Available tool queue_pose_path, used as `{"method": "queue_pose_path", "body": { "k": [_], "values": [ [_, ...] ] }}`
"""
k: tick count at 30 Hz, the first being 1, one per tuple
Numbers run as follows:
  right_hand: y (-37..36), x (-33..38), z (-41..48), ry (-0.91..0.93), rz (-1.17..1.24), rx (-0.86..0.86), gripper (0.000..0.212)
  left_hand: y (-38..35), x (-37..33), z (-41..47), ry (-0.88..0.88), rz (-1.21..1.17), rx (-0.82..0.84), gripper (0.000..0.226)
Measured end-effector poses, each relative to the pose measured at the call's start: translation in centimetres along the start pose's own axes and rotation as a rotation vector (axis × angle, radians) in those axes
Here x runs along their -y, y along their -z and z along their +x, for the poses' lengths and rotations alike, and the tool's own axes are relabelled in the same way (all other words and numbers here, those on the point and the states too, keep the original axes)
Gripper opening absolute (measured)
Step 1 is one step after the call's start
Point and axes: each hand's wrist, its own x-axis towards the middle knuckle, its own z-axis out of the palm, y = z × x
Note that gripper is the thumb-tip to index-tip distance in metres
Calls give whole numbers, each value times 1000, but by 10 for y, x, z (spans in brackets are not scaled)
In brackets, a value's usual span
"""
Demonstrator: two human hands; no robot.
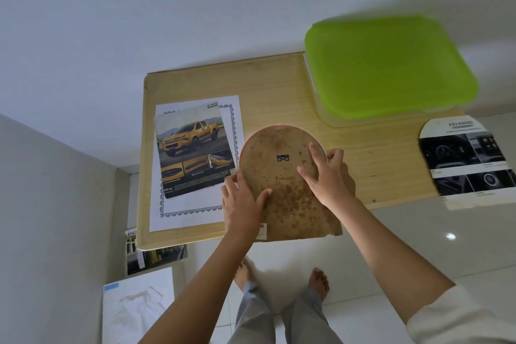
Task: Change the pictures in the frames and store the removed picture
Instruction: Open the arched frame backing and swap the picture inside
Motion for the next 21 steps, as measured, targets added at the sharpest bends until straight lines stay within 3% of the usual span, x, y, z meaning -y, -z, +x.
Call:
{"method": "queue_pose_path", "body": {
  "k": [6,10,15,21],
  "values": [
    [-1,2,-7,1,-11,-55,64,-1,3,1,-13,-35,-29,79],
    [-13,3,-31,147,-60,-185,62,-6,16,-10,-126,47,-53,74],
    [-35,4,-45,336,-103,-94,60,-16,33,-18,-355,161,-42,70],
    [-37,0,-34,351,-127,-97,55,-16,24,-15,-331,106,32,76]
  ]
}}
